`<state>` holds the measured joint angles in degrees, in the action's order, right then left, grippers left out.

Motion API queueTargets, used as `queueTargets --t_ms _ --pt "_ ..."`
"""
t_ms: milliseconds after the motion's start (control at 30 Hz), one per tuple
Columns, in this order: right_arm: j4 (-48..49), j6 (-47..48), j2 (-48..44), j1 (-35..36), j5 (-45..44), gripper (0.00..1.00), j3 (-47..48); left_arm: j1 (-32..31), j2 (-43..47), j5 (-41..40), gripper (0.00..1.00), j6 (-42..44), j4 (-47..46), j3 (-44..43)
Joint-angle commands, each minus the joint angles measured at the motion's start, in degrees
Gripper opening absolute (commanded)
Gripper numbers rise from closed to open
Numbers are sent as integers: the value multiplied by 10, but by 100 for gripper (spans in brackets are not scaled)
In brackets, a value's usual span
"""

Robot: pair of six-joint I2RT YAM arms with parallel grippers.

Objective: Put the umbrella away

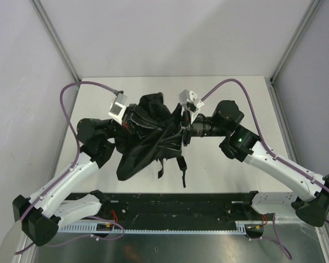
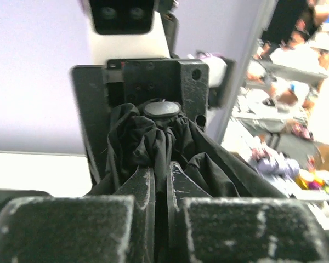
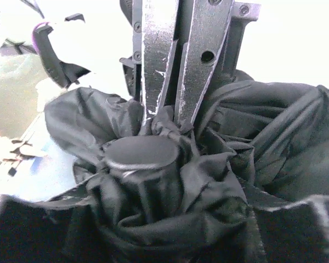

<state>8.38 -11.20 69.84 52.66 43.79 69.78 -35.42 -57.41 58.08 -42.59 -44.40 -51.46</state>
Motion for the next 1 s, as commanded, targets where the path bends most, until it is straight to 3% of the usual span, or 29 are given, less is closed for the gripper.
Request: queueTargets --t_ms 0,67,100,233,267,333,400,467,667,800,867,967 --pt "25 -52 46 32 105 30 6 -39 -5 8 0 8 -79 -34" --pt "24 -58 45 31 111 9 6 -39 -5 9 0 8 -79 -35" --pt "21 -60 43 32 113 5 6 -39 -5 9 0 8 -79 -35" --pt "10 -60 24 32 95 0 -14 -36 -12 -4 4 -3 -79 -39" --pt "10 -61 16 30 86 0 -25 -30 -15 -9 12 -12 -79 -41" --pt "2 -61 -2 19 73 0 -49 -10 -20 -20 40 -38 -78 -45" --pt "1 -70 -22 1 70 0 -75 20 -21 -27 77 -68 -77 -48" --pt "0 -76 -45 -15 61 0 -100 61 -21 -33 94 -102 -67 -48" --pt "-6 -124 -113 -80 -16 0 -154 185 -21 -39 99 -202 -10 -31" --pt "53 -169 -131 -93 -29 0 -174 185 -33 -57 99 -207 4 -12" --pt "28 -168 -134 -100 -65 0 -169 186 -32 -69 99 -188 18 -10" --pt "-42 -154 -142 -117 -160 0 -148 183 -17 -98 100 -114 131 -22"
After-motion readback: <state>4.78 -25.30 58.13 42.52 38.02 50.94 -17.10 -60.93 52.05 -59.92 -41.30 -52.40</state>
